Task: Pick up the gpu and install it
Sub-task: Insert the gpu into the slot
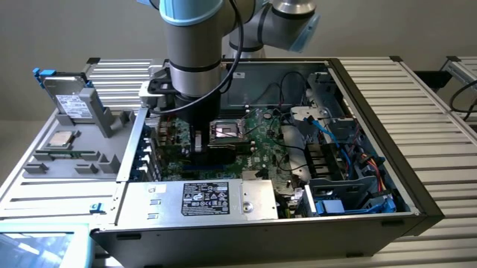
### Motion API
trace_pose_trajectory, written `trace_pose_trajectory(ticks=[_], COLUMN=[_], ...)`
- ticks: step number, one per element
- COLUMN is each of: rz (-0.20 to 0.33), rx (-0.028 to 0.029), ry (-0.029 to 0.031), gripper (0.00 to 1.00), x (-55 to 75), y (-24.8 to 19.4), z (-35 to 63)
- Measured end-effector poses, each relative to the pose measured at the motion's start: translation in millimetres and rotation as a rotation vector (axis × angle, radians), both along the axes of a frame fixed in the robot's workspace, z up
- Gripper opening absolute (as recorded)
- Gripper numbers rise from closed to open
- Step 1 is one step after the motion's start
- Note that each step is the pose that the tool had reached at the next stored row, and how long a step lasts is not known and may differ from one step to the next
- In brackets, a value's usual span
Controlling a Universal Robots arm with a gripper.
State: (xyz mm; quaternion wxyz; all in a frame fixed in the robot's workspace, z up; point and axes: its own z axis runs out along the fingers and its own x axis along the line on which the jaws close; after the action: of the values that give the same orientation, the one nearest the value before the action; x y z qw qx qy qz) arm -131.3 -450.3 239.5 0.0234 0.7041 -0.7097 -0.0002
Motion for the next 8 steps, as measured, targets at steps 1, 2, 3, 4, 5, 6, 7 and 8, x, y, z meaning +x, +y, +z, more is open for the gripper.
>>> trace_pose_trajectory(ticks=[1, 2, 3, 4, 5, 6, 7, 8], rz=[0.0, 0.0, 0.0, 0.0, 0.0, -0.001, -0.002, -0.003], rx=[0.0, -0.0001, 0.0, 0.0001, 0.0002, 0.0003, 0.0004, 0.0004], ry=[0.0, 0.0, 0.0, -0.0001, -0.0002, -0.0003, -0.0003, -0.0003], gripper=[0.29, 0.29, 0.29, 0.29, 0.29, 0.29, 0.29, 0.29], x=[0.0, -0.2, -0.3, -0.4, -0.5, -0.6, -0.7, -0.8], y=[0.0, 0.0, 0.0, 0.0, 0.0, -0.2, -0.3, -0.4], z=[-0.3, -0.4, -0.5, -0.6, -0.7, -0.6, -0.5, -0.2])
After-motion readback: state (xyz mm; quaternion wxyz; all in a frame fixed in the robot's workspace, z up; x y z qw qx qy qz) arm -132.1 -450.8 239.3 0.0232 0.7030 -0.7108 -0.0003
